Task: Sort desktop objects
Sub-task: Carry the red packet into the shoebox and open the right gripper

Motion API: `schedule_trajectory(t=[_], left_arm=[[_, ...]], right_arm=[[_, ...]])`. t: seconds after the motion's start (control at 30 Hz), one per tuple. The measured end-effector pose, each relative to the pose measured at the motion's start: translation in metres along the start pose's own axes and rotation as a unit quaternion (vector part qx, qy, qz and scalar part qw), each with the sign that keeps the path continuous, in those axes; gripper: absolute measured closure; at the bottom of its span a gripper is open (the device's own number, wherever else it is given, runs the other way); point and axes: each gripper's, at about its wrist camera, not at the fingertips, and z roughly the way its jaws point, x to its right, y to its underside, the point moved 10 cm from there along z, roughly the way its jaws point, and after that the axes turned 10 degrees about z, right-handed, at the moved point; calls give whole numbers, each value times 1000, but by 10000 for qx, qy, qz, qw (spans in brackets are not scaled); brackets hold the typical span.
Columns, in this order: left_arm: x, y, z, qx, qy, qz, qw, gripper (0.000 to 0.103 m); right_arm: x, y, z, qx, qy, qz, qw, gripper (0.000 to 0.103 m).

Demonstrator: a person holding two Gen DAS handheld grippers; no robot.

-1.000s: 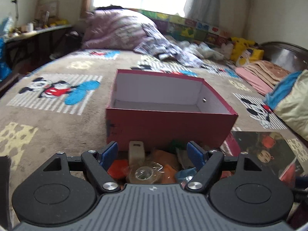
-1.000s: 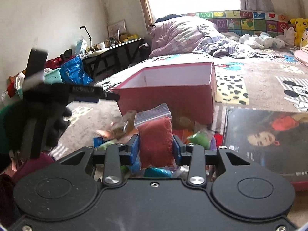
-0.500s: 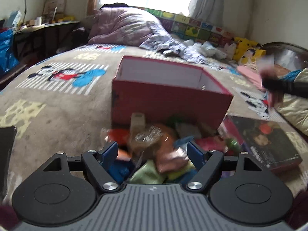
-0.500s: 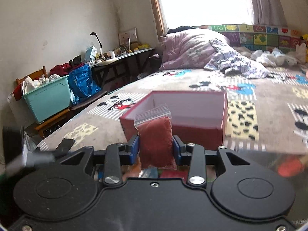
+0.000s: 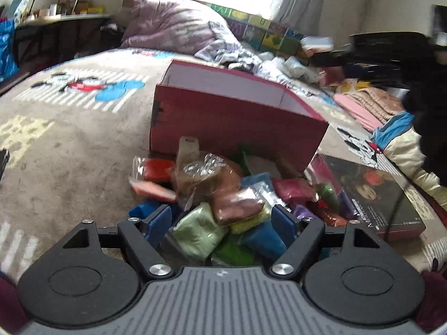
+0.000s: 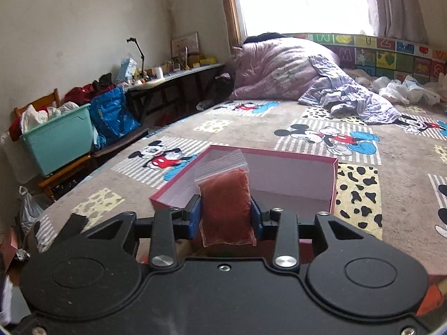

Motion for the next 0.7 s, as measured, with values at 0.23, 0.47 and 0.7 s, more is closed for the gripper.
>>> schedule_trajectory(t=[0.23, 0.47, 0.7], left_arm=[[9, -1, 0, 291, 95, 128, 9995, 25], [5, -1, 4, 320, 88, 62, 9994, 25], [-8, 1, 7, 276, 65, -142, 9995, 25]], right_arm=[[26, -7, 49, -539, 207, 205, 9981, 67], [47, -1, 89, -1080, 478, 228, 9927, 66], [64, 11, 122, -1596, 678, 404, 9840, 66]])
